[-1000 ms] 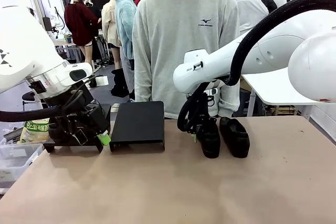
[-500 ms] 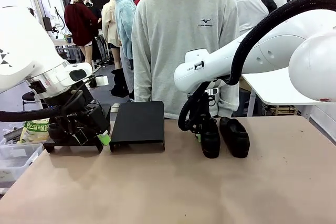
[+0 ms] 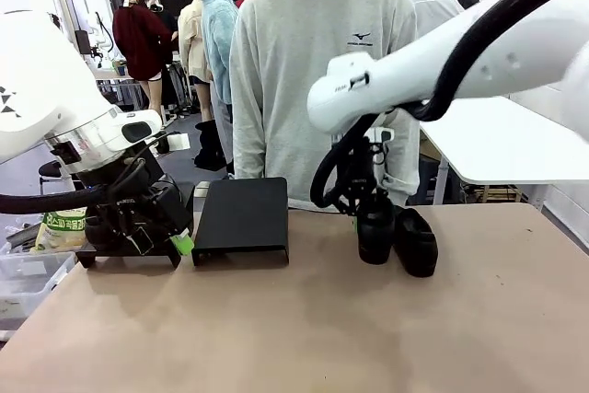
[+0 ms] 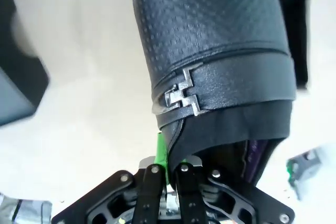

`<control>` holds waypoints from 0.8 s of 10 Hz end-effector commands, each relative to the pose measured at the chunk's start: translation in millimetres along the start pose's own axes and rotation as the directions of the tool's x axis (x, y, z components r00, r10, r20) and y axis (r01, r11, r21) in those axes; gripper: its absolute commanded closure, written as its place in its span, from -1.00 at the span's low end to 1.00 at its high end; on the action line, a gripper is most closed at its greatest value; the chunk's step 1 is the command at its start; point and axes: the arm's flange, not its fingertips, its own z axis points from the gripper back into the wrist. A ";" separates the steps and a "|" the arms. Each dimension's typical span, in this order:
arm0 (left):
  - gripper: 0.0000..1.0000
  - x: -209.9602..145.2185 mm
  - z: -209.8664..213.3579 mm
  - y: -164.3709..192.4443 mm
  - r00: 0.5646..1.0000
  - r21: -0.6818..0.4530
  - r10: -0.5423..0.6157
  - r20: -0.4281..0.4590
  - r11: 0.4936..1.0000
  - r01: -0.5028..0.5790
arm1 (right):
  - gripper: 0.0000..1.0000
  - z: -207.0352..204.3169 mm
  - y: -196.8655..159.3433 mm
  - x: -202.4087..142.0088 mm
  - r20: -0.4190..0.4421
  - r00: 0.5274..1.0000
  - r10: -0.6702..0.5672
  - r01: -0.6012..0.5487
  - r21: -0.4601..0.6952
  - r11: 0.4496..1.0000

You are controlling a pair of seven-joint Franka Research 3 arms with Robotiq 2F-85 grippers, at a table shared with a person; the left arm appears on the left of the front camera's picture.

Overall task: Organize the shoes by placing them on the stand.
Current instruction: Pick up one Shoe and place it in the middle of the table.

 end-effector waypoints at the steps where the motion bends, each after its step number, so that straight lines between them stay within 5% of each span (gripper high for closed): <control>1: -1.00 -0.3 0.7 1.0 1.000 -0.017 -0.005 -0.002 1.000 0.005 | 1.00 -4.6 -7.2 -77.4 0.034 0.999 -0.018 0.019 -0.021 1.000; 4: -1.00 -0.3 0.7 1.0 1.000 -0.017 -0.005 -0.002 1.000 0.005 | 1.00 -29.6 18.1 -146.3 -0.009 0.991 0.136 -0.136 -0.040 0.990; 8: -1.00 -0.3 0.7 1.0 1.000 -0.017 -0.005 -0.002 1.000 0.005 | 1.00 -62.5 48.6 -179.4 -0.026 0.954 0.299 -0.299 0.008 0.954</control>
